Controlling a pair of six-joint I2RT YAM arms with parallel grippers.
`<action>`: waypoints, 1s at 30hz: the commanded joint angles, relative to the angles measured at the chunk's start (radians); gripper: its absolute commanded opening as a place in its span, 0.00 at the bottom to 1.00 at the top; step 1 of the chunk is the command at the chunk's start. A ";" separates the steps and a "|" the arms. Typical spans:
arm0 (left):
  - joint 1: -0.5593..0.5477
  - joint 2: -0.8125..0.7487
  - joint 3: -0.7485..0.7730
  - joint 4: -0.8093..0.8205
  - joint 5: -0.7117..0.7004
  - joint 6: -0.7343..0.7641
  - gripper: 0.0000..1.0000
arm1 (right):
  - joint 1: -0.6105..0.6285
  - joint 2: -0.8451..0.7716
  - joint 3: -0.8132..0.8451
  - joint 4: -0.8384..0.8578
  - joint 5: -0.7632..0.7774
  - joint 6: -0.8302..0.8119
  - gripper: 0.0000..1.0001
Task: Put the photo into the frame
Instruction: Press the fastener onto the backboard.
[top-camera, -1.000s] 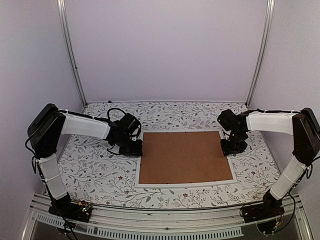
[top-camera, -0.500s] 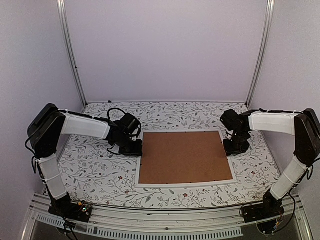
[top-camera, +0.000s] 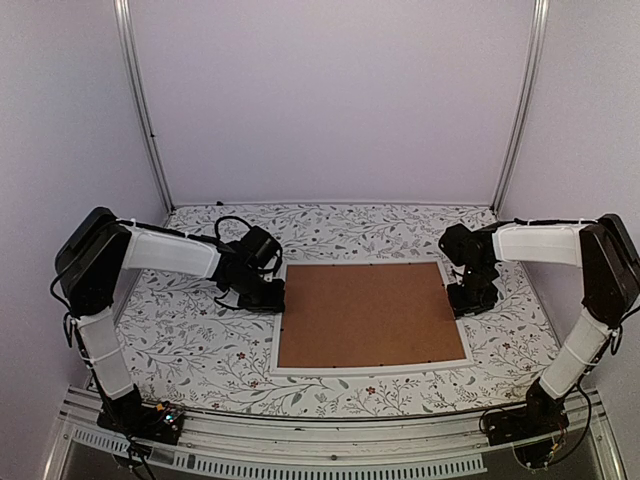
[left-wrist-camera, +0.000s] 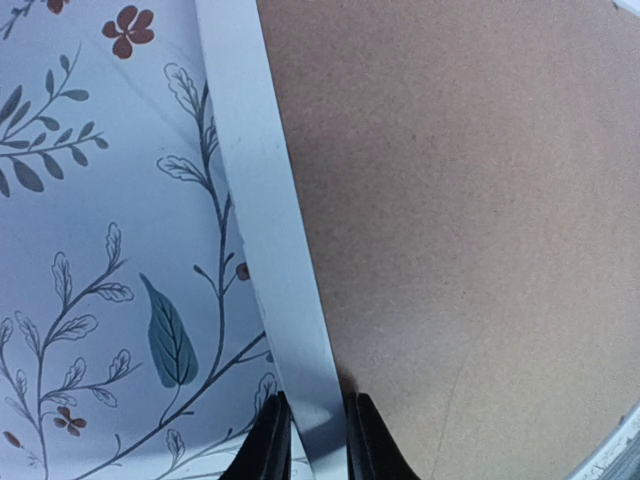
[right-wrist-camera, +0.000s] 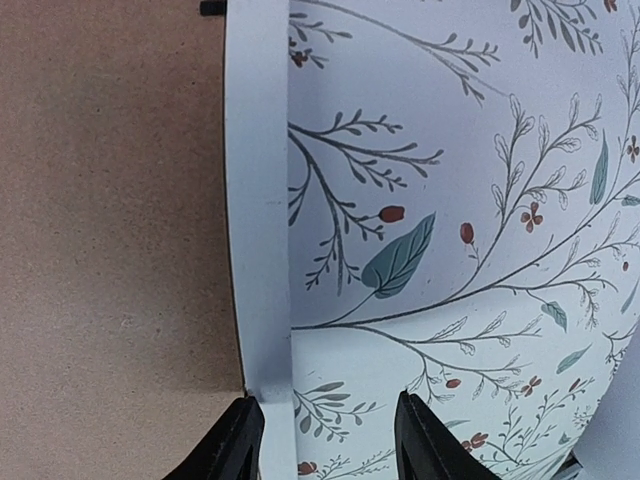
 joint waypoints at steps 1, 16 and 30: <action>-0.003 0.051 -0.022 -0.008 -0.012 0.035 0.18 | -0.008 0.026 0.019 -0.009 0.032 -0.009 0.49; -0.004 0.054 -0.023 -0.008 -0.010 0.035 0.18 | -0.012 0.042 0.014 0.009 0.021 -0.021 0.49; -0.006 0.052 -0.025 -0.005 -0.006 0.031 0.18 | 0.067 0.073 0.023 0.014 -0.019 0.013 0.49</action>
